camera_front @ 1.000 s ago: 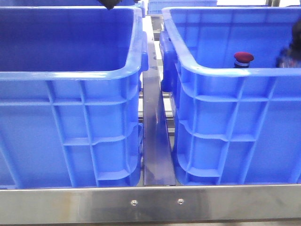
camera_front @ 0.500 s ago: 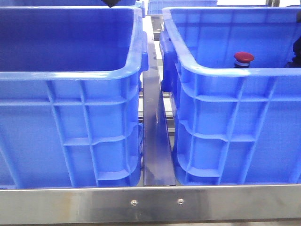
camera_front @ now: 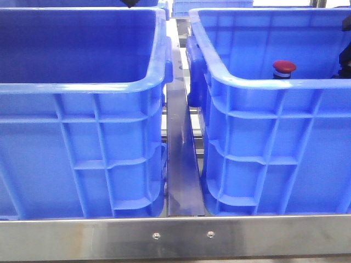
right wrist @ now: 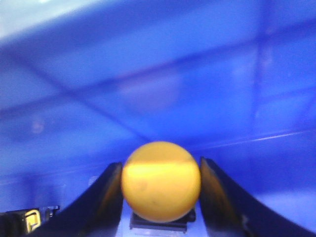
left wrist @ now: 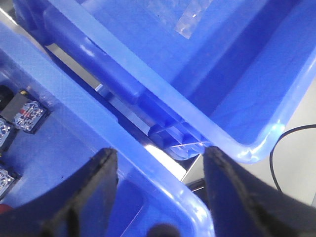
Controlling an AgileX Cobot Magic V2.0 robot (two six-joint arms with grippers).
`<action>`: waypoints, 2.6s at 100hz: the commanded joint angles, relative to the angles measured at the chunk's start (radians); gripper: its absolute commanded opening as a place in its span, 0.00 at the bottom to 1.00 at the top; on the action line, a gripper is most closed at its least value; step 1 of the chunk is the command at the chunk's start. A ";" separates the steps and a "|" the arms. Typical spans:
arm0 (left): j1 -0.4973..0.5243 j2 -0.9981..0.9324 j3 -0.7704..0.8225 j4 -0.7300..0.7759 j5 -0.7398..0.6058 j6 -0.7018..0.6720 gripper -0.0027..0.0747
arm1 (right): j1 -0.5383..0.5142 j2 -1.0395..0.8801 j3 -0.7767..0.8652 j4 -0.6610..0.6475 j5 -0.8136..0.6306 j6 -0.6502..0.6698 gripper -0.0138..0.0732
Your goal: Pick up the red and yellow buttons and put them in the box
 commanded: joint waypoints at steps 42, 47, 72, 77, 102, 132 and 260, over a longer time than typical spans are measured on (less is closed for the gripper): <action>-0.008 -0.031 -0.025 -0.027 -0.056 -0.004 0.52 | -0.006 -0.050 -0.032 0.022 0.065 -0.011 0.79; -0.008 -0.031 -0.025 -0.027 -0.056 -0.004 0.52 | -0.006 -0.054 -0.032 0.022 0.080 -0.011 0.79; -0.008 -0.031 -0.025 -0.027 -0.056 -0.004 0.52 | -0.007 -0.123 -0.031 0.004 0.167 -0.011 0.77; -0.008 -0.031 -0.025 -0.020 -0.056 -0.004 0.52 | -0.007 -0.142 -0.029 -0.005 0.183 -0.011 0.73; -0.006 -0.031 -0.025 0.017 -0.120 -0.069 0.28 | -0.007 -0.289 0.071 -0.008 0.248 -0.011 0.13; 0.066 -0.039 -0.025 0.190 -0.147 -0.239 0.01 | -0.007 -0.491 0.201 -0.009 0.277 -0.011 0.05; 0.681 -0.890 0.673 0.193 -0.493 -0.243 0.01 | 0.279 -1.090 0.593 -0.060 0.178 -0.049 0.05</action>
